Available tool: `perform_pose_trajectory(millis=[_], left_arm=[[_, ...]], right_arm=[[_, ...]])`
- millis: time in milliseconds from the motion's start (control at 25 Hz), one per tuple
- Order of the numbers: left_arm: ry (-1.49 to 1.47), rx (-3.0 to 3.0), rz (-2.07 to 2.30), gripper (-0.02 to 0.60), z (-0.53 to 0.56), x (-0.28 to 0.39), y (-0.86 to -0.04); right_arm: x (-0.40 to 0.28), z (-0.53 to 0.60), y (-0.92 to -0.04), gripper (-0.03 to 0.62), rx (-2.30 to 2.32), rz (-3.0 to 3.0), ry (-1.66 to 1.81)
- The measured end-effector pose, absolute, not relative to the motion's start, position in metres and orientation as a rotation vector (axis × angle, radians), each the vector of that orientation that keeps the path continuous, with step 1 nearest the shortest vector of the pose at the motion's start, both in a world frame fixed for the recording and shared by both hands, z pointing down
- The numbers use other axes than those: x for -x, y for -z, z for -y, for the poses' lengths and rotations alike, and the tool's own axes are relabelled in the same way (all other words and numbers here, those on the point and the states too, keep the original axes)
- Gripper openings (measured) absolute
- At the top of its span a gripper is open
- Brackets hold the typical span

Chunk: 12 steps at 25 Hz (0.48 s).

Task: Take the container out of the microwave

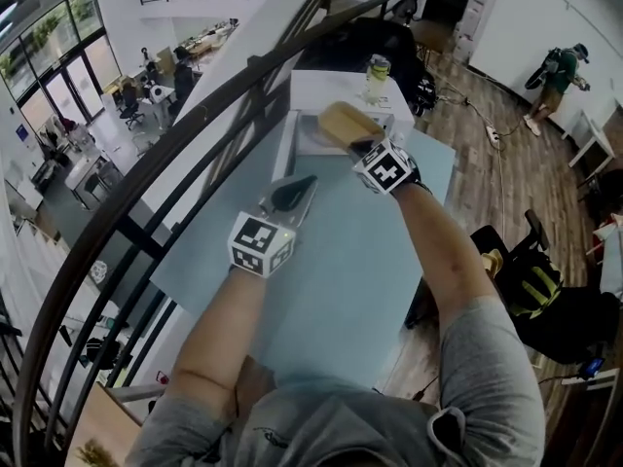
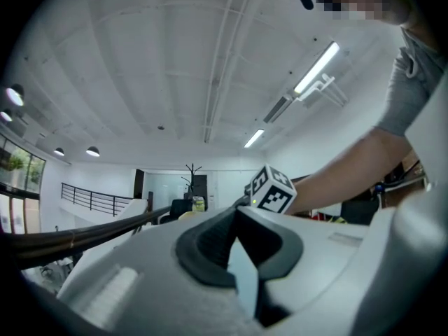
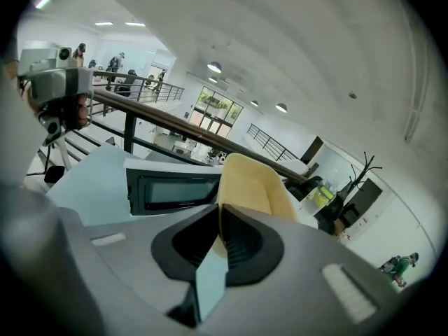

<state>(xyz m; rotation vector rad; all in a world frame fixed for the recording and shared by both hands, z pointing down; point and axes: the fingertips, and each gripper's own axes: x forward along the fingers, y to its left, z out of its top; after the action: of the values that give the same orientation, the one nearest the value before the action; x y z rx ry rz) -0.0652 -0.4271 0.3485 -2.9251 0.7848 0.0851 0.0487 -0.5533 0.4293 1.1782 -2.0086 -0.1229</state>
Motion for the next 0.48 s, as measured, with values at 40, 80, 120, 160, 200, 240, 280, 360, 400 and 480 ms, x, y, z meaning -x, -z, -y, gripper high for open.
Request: perform_pose_trajectory(millis=[40,80,120,160,200,240,280,360,400,480], left_arm=[[-0.088,2.920,-0.786,0.023,0.422,0.071,-0.340],[-0.091,2.913,-0.787,0.023,0.418,0.075,-0.331],[-0.093,2.904,-0.789,0.023,0.413,0.079,-0.320],[-0.095,2.895,-0.794,0.023,0.409,0.082,-0.309],[-0.096,2.885,-0.802,0.023,0.404,0.084,-0.298],[-0.097,2.877,-0.812,0.023,0.399,0.087,-0.288],[-0.096,2.869,-0.824,0.023,0.394,0.089,-0.279],[-0.091,2.849,-0.854,0.023,0.381,0.089,-0.264],[-0.088,2.835,-0.871,0.023,0.373,0.086,-0.258],[-0.078,2.803,-0.908,0.023,0.357,0.078,-0.246]], right_arm=[[-0.047,0.547,-0.418,0.021,-1.189,2.010,0.134],[-0.046,0.542,-0.405,0.021,-1.200,2.012,0.147],[-0.046,0.536,-0.391,0.020,-1.209,2.013,0.162],[-0.045,0.528,-0.377,0.021,-1.215,2.014,0.175],[-0.045,0.521,-0.364,0.020,-1.218,2.016,0.188],[-0.045,0.514,-0.352,0.021,-1.219,2.021,0.201],[-0.045,0.507,-0.342,0.021,-1.216,2.027,0.215],[-0.047,0.490,-0.325,0.021,-1.198,2.045,0.248],[-0.049,0.482,-0.318,0.021,-1.185,2.055,0.267],[-0.054,0.466,-0.306,0.020,-1.155,2.079,0.307]])
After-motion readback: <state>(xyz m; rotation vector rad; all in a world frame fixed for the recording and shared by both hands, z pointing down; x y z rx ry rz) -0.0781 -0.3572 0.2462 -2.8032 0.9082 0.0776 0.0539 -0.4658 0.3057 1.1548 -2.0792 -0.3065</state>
